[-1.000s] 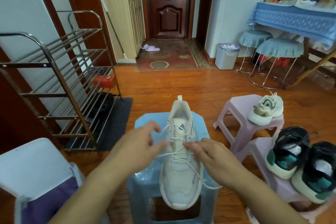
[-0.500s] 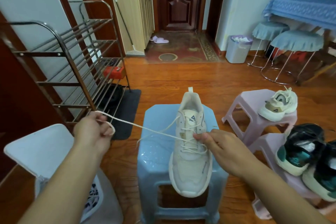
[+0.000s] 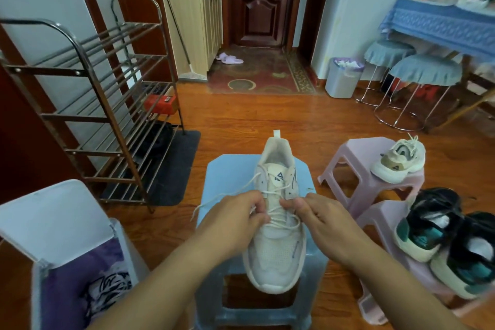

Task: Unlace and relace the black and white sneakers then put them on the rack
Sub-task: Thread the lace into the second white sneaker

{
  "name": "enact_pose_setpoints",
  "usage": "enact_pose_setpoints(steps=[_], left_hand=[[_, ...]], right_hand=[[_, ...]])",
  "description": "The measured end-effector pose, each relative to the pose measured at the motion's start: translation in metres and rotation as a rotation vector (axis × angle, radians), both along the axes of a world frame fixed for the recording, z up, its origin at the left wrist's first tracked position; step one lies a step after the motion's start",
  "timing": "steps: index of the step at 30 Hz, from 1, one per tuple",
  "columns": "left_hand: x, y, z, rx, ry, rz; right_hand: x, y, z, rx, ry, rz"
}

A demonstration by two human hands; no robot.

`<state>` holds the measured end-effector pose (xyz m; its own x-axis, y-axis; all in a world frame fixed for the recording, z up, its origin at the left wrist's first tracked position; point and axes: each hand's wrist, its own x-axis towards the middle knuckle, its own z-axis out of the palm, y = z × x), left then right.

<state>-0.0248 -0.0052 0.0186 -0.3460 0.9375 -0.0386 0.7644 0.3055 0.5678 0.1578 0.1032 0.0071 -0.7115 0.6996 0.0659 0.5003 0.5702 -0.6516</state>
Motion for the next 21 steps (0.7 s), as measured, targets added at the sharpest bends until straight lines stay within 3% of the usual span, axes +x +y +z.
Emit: enact_pose_setpoints(steps=[5, 10, 13, 21], left_hand=[[-0.030, 0.000, 0.015, 0.010, -0.152, -0.007], [-0.065, -0.023, 0.030, -0.063, -0.044, 0.031], [-0.055, -0.024, 0.027, -0.142, -0.012, 0.003], [-0.051, -0.025, 0.023, -0.099, -0.104, 0.133]], right_hand=[[0.000, 0.000, 0.003, 0.069, -0.056, 0.006], [0.000, 0.000, 0.001, 0.139, -0.104, 0.023], [0.002, 0.003, 0.000, 0.111, -0.082, 0.009], [0.001, 0.002, -0.004, -0.013, 0.007, 0.005]])
